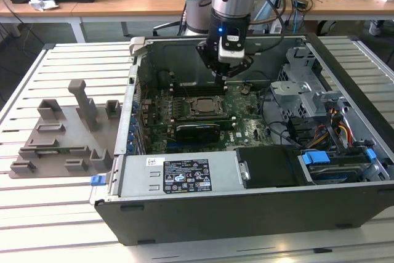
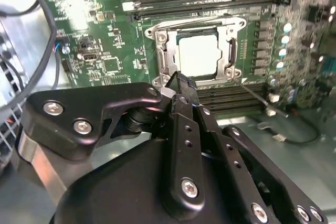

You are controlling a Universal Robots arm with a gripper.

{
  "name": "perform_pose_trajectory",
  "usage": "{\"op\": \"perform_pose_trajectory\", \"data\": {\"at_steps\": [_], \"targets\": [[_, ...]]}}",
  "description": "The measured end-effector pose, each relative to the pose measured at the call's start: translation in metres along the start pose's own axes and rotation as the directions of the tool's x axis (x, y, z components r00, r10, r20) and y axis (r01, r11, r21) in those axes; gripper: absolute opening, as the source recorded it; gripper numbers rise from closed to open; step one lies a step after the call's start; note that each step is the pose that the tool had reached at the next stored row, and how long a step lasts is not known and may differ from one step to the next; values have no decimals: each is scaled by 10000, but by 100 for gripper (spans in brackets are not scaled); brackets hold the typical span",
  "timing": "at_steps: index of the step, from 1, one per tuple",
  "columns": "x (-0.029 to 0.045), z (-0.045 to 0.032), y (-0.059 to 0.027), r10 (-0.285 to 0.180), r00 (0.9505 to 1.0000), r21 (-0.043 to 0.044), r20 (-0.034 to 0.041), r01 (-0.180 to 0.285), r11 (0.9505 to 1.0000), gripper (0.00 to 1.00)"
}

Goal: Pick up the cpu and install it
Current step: 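Install the first cpu locking lever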

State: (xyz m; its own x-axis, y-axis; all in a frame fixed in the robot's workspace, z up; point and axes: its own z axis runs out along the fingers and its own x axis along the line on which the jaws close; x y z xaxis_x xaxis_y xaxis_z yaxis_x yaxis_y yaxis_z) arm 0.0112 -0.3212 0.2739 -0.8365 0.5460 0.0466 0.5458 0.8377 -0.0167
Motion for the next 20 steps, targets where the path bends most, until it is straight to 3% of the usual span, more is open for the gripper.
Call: {"op": "perform_pose_trajectory", "data": {"at_steps": [2,5,7,10,11,12,16,20], "targets": [[0,0,0,-430,9991,16,5,430,9991,11],[0,2,0,-1227,9924,47,10,1227,9924,11],[0,3,0,-1584,9874,61,13,1584,9874,11],[0,5,0,-2184,9759,82,14,2183,9758,11],[0,5,0,-2469,9690,93,14,2469,9690,11],[0,6,0,-2842,9588,103,12,2842,9587,11],[-1,9,0,-4118,9113,122,1,4118,9112,11],[-1,11,0,-4767,8790,133,-6,4767,8790,11]]}}
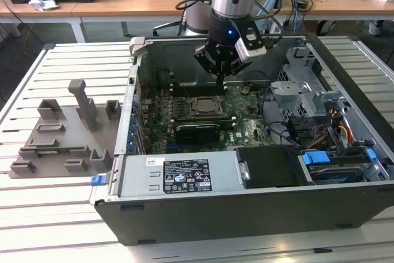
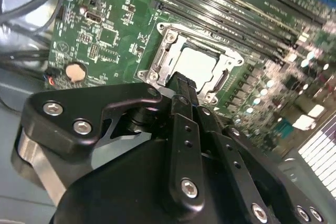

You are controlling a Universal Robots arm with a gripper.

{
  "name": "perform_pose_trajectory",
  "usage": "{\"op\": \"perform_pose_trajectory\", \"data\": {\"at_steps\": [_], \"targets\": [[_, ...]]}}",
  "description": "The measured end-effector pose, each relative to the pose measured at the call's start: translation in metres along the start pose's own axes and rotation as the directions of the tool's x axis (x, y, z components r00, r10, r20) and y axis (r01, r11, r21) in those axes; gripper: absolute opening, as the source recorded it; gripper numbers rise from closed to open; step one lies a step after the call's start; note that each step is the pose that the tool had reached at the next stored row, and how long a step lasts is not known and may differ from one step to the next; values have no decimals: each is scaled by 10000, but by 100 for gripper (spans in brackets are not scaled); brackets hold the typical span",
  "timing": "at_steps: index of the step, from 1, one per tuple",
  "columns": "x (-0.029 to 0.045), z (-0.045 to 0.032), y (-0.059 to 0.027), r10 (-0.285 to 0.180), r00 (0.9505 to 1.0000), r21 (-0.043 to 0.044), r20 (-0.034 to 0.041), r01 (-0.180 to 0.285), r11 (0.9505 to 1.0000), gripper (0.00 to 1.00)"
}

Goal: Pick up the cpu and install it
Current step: 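Install the first cpu locking lever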

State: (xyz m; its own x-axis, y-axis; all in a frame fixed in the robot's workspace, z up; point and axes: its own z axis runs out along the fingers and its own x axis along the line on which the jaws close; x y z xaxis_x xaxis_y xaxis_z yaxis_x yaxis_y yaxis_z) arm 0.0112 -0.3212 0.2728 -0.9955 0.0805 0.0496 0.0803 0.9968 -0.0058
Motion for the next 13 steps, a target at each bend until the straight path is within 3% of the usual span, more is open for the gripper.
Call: {"op": "perform_pose_trajectory", "data": {"at_steps": [3,6,8,10,11,13], "targets": [[0,2,0,-928,9957,4,2,928,9957,11],[7,-9,0,-947,9955,6,8,947,9955,11],[18,-141,-2,-951,9955,8,27,951,9955,11],[24,-169,-2,-949,9955,4,32,949,9955,11],[51,-167,-4,-950,9955,4,32,950,9955,11],[196,-153,-10,-953,9954,-11,40,954,9954,11]]}}
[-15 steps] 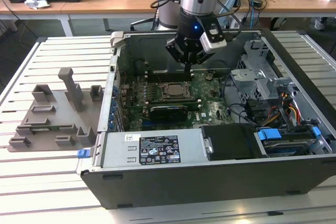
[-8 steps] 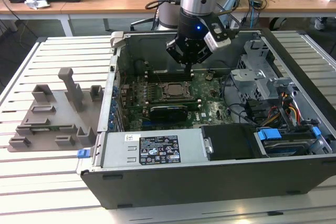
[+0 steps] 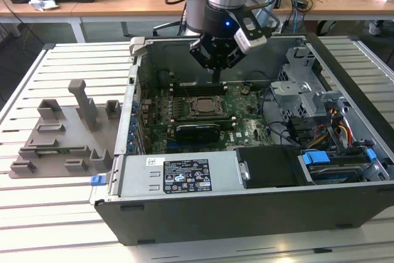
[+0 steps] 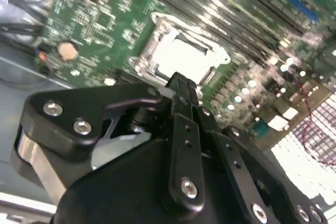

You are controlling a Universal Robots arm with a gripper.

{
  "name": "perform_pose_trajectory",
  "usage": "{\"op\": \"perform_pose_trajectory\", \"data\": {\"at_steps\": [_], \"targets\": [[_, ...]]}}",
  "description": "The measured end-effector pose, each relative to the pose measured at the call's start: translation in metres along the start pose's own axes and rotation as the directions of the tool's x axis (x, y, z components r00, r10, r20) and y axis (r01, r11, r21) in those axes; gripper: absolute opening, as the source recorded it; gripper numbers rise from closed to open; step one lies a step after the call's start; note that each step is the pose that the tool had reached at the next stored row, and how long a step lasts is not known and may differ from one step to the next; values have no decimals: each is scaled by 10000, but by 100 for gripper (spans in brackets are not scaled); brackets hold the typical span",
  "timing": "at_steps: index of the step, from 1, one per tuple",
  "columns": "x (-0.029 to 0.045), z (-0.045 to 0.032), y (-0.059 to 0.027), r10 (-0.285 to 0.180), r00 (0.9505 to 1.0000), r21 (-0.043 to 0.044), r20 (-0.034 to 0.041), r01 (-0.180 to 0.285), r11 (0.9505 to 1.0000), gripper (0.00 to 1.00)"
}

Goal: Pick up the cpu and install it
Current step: 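Install the first cpu locking lever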

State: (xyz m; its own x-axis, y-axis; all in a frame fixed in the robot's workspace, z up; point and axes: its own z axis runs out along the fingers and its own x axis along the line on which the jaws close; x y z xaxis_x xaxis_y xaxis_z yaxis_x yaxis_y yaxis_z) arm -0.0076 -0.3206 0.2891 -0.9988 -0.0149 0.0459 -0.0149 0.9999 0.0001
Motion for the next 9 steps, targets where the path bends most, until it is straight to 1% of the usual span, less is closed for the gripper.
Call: {"op": "perform_pose_trajectory", "data": {"at_steps": [2,3,5,7,9], "targets": [[91,9,9,0,10000,-34,3,0,10000,11],[154,16,17,1,10000,-61,5,-1,10000,11],[330,42,61,-2,10000,-122,7,2,9999,11],[483,74,134,-6,10000,-157,7,6,9999,11],[553,89,170,-8,10000,-170,7,8,9999,11]]}}
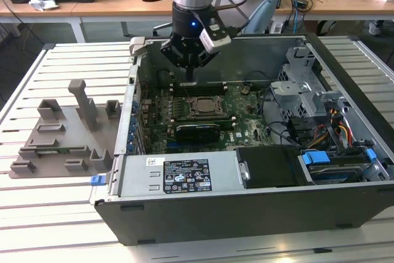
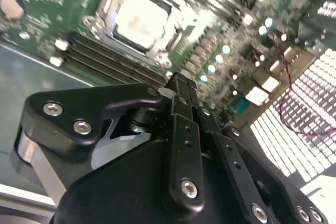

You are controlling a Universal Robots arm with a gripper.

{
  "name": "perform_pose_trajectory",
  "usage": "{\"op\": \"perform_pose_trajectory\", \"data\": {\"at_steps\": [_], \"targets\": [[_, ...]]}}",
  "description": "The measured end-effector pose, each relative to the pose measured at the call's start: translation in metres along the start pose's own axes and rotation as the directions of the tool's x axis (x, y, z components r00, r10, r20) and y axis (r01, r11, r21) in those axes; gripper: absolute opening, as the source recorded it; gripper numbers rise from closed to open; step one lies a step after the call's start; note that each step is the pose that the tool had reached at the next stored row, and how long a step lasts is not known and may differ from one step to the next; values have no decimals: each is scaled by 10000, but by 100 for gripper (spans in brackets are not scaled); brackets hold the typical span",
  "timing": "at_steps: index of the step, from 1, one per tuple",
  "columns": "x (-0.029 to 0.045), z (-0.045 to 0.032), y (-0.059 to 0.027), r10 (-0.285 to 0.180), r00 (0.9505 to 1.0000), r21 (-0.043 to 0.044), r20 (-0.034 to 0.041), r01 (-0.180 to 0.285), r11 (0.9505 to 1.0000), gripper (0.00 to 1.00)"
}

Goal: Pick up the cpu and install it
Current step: 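Install the first cpu locking lever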

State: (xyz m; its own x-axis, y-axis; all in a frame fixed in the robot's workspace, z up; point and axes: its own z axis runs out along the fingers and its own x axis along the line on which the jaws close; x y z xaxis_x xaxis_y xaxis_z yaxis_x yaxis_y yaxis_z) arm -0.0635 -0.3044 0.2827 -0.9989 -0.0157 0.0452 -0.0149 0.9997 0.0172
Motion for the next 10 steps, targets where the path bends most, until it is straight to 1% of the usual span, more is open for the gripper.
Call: {"op": "perform_pose_trajectory", "data": {"at_steps": [2,3,5,6,7,8,10], "targets": [[73,16,41,0,10000,-14,0,0,10000,11],[136,31,75,0,10000,-27,0,0,10000,11],[211,55,129,-1,10000,-34,-1,1,10000,11],[237,66,149,1,10000,-35,-1,-1,10000,11],[276,97,179,0,10000,-37,0,0,10000,11],[295,126,195,1,10000,-38,1,-1,10000,11],[300,165,200,1,10000,-38,0,-1,10000,11]]}}
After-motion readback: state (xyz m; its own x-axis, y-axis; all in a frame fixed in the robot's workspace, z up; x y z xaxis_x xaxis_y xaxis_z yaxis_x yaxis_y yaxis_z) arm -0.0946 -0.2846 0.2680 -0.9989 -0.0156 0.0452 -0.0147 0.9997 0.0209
